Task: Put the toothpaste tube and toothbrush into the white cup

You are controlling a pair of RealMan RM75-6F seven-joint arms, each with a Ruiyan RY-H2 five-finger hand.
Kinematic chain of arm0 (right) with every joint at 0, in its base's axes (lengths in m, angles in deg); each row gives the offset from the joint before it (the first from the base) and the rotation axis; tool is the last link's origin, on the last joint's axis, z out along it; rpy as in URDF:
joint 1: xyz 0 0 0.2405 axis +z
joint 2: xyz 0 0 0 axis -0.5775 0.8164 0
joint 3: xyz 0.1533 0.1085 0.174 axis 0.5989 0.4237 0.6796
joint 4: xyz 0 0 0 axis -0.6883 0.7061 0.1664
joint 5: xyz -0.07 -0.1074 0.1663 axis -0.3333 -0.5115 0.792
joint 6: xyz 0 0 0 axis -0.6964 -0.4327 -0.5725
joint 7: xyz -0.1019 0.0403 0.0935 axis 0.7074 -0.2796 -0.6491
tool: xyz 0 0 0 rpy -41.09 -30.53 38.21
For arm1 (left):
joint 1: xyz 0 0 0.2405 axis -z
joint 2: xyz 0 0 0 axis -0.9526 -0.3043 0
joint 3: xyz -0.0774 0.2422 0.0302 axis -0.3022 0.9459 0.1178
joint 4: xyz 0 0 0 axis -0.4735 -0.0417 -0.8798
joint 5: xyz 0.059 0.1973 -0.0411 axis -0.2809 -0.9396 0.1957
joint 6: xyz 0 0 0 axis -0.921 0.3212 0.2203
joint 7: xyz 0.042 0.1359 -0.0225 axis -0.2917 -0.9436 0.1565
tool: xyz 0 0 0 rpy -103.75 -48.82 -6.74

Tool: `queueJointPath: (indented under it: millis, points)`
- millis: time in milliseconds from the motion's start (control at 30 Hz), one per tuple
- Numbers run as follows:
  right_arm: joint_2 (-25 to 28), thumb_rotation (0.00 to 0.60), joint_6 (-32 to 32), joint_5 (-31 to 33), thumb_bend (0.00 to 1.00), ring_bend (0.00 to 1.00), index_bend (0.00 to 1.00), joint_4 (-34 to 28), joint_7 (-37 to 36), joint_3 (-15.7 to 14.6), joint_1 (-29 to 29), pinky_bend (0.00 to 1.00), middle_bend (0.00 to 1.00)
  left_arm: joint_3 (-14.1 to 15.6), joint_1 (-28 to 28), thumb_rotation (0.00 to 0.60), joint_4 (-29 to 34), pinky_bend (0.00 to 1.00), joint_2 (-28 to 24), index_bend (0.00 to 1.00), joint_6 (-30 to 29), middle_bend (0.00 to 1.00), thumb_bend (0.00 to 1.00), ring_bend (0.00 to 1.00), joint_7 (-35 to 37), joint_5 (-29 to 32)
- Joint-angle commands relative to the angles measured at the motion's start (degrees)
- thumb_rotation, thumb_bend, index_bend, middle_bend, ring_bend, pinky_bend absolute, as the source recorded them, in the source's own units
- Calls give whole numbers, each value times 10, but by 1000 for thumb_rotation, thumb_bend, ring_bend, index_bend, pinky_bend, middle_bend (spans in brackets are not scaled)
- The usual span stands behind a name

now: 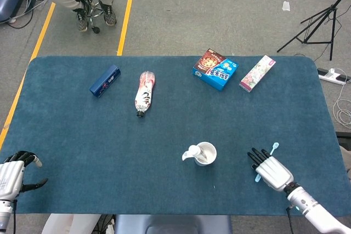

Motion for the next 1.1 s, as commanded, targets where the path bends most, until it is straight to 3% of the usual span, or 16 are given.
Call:
queueJointPath:
  millis: [33, 1100]
  points:
    - [-2, 600, -1, 0, 209, 0, 482, 1, 2, 1, 0, 190, 123, 0, 0, 600, 0, 283, 0, 505, 0, 379, 0, 234, 1, 0]
    - [-25, 600, -2, 8, 211, 0, 533, 21, 4, 9, -4, 190, 123, 0, -2, 600, 3, 284, -3, 505, -4, 380, 0, 234, 2, -3]
